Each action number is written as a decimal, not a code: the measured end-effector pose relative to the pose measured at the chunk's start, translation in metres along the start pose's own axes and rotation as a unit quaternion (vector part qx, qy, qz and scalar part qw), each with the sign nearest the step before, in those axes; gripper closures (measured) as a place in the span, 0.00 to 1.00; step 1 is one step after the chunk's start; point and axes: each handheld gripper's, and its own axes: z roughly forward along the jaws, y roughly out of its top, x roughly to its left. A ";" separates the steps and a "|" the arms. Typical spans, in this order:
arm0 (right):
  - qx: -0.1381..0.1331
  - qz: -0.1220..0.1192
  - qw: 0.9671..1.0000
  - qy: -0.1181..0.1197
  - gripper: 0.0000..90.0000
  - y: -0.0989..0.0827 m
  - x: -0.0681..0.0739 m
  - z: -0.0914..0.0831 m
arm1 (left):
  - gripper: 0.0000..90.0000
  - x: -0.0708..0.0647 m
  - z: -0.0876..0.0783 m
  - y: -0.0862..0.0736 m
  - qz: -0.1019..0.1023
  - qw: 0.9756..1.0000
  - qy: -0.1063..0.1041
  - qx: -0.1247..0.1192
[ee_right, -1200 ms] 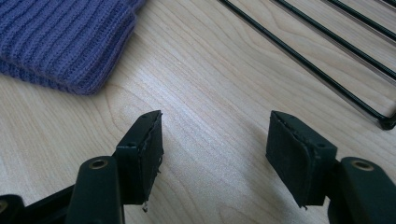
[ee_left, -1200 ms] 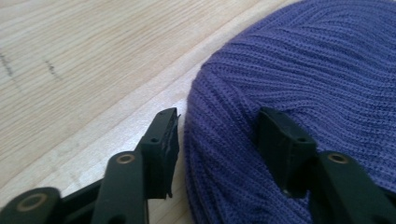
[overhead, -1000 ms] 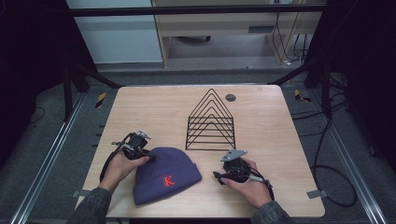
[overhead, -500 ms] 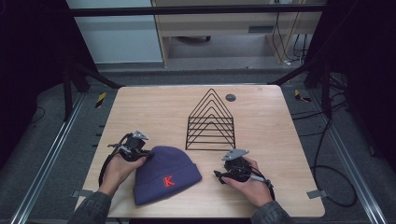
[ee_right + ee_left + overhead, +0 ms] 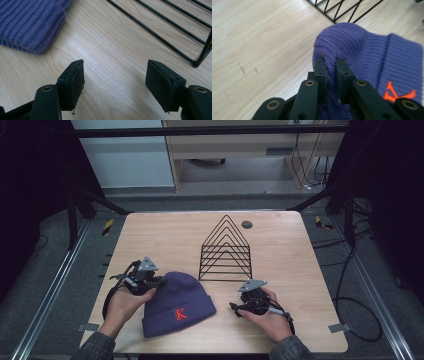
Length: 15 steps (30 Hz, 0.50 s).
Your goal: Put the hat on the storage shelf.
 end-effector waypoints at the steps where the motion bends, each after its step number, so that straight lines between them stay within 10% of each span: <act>1: 0.000 -0.001 1.000 0.000 0.35 0.000 0.000 0.000 | 0.90 -0.003 -0.004 0.003 -0.002 1.000 0.003 -0.002; 15: -0.001 -0.002 1.000 -0.003 0.34 0.000 0.000 -0.001 | 0.90 -0.021 -0.047 0.039 -0.003 0.999 0.023 -0.045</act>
